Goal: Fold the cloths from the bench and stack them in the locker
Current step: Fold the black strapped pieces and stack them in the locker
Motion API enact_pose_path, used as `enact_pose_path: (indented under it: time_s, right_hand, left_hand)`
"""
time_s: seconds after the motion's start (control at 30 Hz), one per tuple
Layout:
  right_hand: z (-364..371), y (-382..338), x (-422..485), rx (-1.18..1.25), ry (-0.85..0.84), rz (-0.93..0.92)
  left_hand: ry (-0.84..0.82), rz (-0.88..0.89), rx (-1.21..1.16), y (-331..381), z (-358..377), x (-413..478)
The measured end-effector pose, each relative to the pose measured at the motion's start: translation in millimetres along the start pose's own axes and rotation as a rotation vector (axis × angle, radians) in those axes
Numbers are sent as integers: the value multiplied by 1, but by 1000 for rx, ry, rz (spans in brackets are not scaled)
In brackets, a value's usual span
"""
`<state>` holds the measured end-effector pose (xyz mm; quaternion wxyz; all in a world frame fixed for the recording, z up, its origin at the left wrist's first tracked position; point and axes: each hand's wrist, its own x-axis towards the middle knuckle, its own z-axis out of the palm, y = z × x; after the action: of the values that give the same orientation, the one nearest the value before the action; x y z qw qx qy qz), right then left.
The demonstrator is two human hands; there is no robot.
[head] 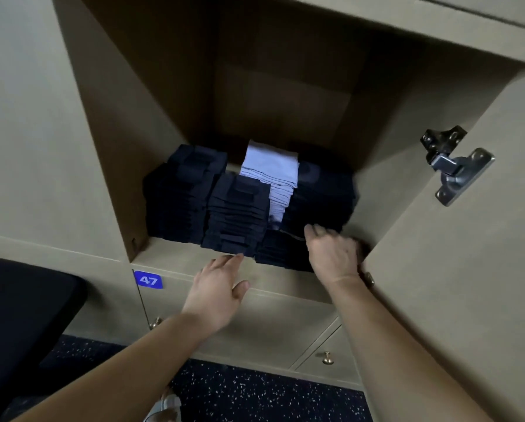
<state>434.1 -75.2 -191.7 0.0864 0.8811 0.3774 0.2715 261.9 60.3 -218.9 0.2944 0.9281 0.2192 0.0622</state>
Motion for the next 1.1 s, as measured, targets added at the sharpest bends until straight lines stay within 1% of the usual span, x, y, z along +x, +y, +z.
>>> enact_pose_path:
  time_s: [0.07, 0.33, 0.5, 0.63, 0.73, 0.8, 0.87, 0.97, 1.1]
  right_hand:
    - [18, -4, -10, 28, 15, -58]
    - [45, -10, -31, 77, 49, -103]
    - [47, -10, -38, 124, 21, -70]
    - [34, -17, -25, 244, -59, 11]
    - [33, -25, -19, 300, -152, -30]
    - [33, -32, -20, 269, -200, -73]
    - [31, -36, -22, 231, -235, -73]
    - [26, -36, -23, 258, -214, -61]
    - [3, -34, -26, 254, -123, -27]
  left_hand:
    - [-6, -5, 2, -4, 4, 3]
    - [-10, -9, 10, -10, 12, 1]
    - [-15, -6, 7, -11, 12, -2]
    - [-2, -6, 3, -14, 9, -1]
    - [5, -8, 1, -15, 8, -2]
    - [9, -3, 2, -17, 6, -4]
    - [12, 0, -1, -19, 4, -5]
    - [18, -3, 1, -23, -2, -9]
    - [63, -13, 4, -28, -20, -21]
